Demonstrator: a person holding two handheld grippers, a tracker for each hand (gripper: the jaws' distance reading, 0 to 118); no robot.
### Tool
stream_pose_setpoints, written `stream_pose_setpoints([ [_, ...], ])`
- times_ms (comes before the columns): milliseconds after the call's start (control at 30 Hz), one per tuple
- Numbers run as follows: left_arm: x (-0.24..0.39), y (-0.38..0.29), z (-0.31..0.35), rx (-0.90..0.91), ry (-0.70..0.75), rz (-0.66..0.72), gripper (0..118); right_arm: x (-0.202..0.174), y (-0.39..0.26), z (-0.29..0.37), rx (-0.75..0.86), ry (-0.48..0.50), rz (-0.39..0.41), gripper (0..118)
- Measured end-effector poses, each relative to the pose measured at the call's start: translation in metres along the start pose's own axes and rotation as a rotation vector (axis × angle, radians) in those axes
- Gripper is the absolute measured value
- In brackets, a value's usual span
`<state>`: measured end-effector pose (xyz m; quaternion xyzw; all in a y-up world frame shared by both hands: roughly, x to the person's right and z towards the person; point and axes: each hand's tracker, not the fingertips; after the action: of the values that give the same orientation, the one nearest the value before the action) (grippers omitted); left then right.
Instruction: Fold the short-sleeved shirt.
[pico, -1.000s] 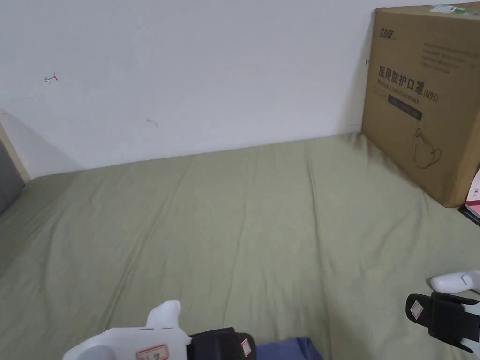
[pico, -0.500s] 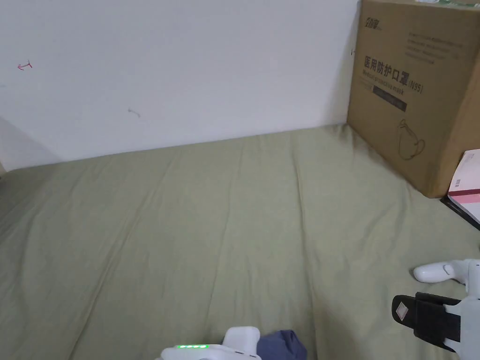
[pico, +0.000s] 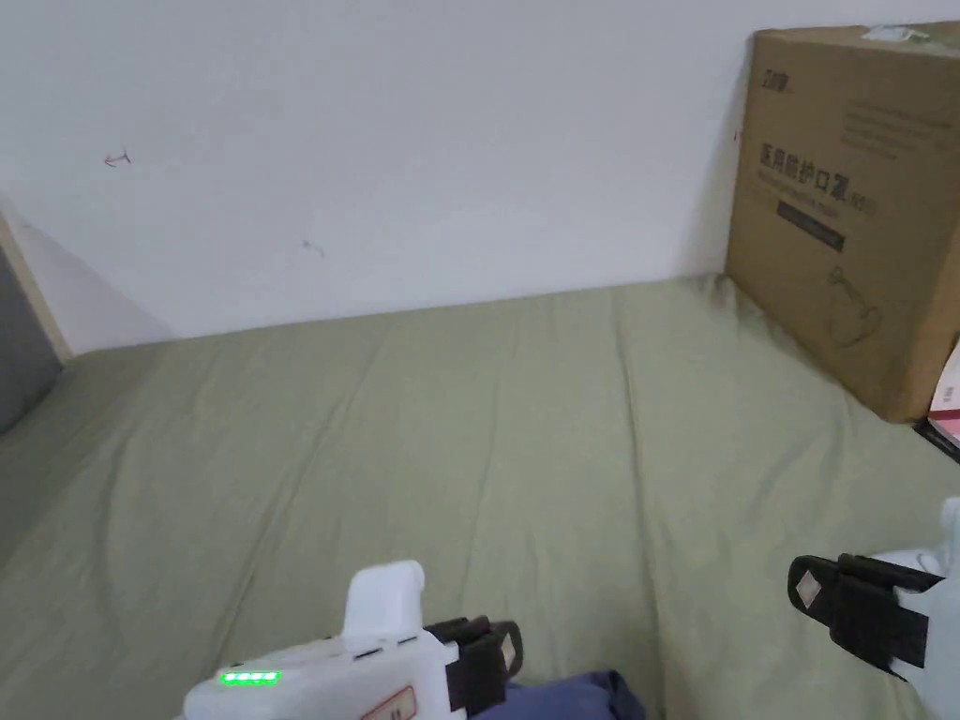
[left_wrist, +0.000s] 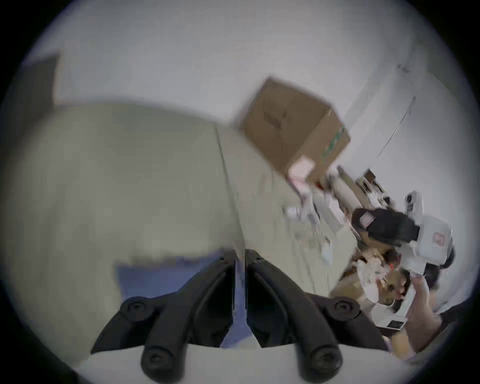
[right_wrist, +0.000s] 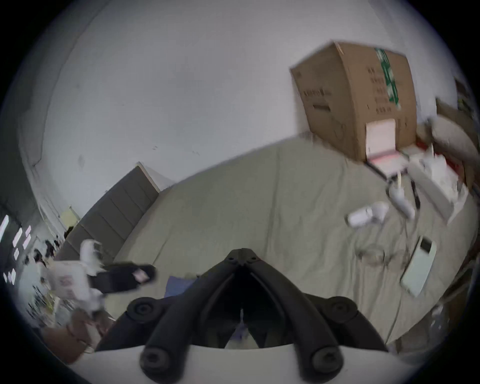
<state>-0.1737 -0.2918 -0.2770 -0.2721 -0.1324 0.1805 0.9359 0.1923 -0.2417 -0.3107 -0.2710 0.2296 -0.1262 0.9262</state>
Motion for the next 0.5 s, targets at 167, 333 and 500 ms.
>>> stream_pose_setpoints([
  [167,0.019,0.032,0.097,0.407,0.334,-0.203,8,-0.043,0.019,0.014,0.191,0.022,0.157,0],
  [333,0.024,0.021,0.145,0.605,0.527,-0.252,7,-0.061,0.009,0.02,0.351,0.002,0.229,0],
  [500,0.019,0.002,0.156,0.662,0.619,-0.233,3,-0.064,-0.012,0.022,0.406,-0.054,0.239,0],
])
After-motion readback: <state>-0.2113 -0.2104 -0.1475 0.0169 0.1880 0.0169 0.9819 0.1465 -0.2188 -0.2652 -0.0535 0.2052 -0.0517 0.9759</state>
